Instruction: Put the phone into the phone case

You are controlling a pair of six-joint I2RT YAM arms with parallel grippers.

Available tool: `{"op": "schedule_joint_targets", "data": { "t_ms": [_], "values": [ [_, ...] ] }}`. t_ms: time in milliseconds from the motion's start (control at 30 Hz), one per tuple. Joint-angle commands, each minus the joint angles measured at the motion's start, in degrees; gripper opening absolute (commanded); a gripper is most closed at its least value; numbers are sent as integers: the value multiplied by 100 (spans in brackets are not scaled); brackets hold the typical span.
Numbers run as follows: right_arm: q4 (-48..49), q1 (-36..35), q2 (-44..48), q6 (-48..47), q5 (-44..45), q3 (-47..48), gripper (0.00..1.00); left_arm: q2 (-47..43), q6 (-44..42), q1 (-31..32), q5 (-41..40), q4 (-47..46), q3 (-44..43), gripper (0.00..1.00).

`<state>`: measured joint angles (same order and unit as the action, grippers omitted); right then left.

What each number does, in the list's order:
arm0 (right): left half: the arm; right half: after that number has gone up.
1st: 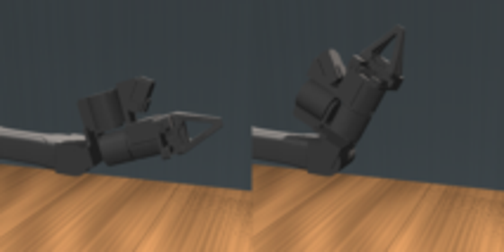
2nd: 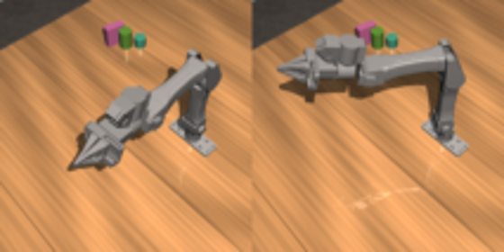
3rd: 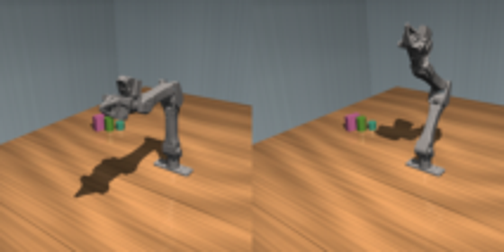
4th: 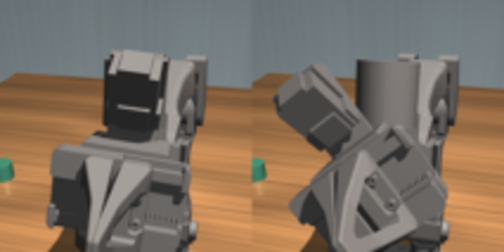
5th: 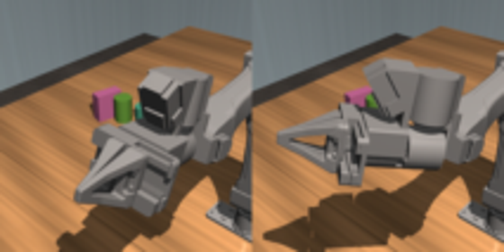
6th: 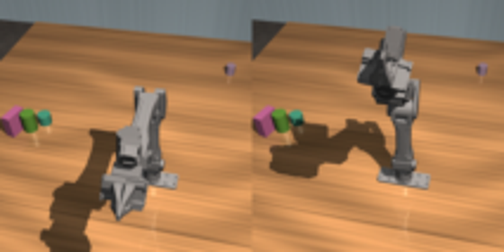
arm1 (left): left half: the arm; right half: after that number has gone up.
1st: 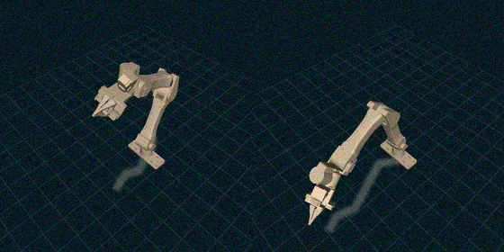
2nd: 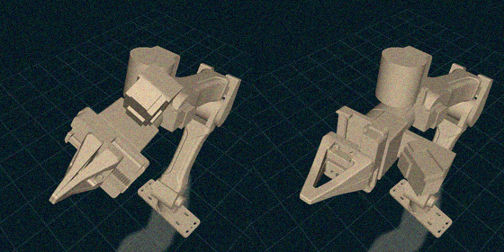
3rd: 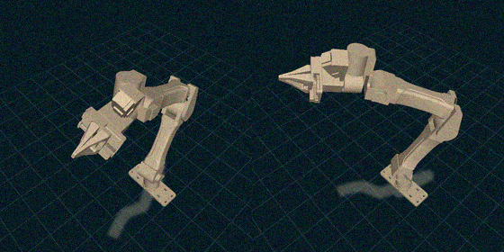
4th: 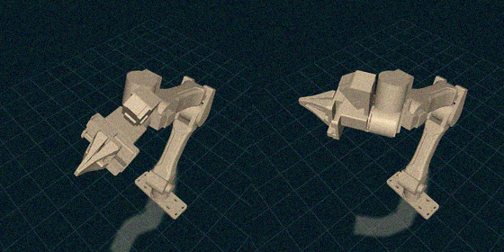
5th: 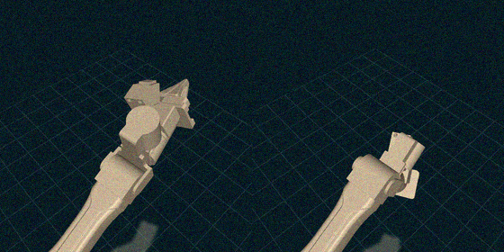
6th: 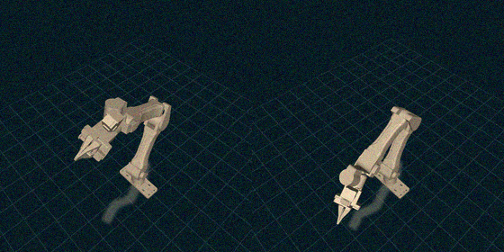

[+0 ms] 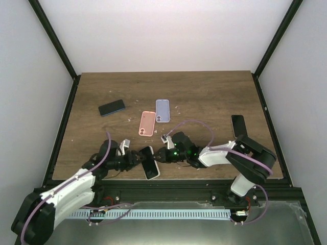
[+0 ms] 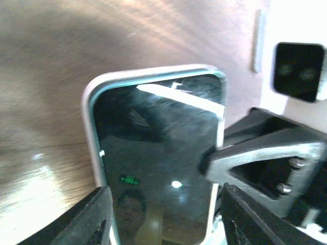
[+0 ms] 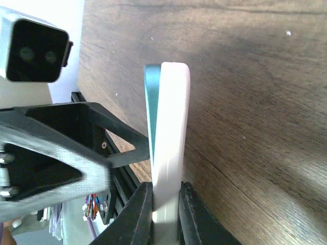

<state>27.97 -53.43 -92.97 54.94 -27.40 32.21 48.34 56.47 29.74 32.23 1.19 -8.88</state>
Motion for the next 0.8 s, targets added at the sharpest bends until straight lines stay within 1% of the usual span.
{"op": "schedule_joint_targets", "data": {
  "t_ms": [0,33,100,200,300,433,533,633,767],
  "values": [
    [370,-1,754,-248,83,-177,5,-767,-55,-103,96,615,-515,67],
    [446,-1,924,-272,71,-258,5,-1053,-49,-127,87,754,-616,72],
    [552,-1,1328,-333,49,-411,5,-1436,-76,-173,76,1051,-814,77],
    [664,-1,1970,-438,12,-636,5,-1845,-130,-240,172,1344,-1123,79],
    [626,-1,2647,-603,-167,-689,5,-2127,-101,-249,483,1152,-1306,79],
    [770,-1,3313,-708,-499,-758,5,-2343,34,-254,802,682,-1420,78],
    [805,-1,3651,-648,-542,-771,5,-2328,87,-251,1138,264,-1410,77],
    [898,-1,3713,-564,-684,-726,5,-2260,295,-252,1440,-282,-1308,75],
    [1324,-1,3507,-340,-1043,-739,5,-2206,791,-249,1754,-1332,-1059,69]
  ]
}}
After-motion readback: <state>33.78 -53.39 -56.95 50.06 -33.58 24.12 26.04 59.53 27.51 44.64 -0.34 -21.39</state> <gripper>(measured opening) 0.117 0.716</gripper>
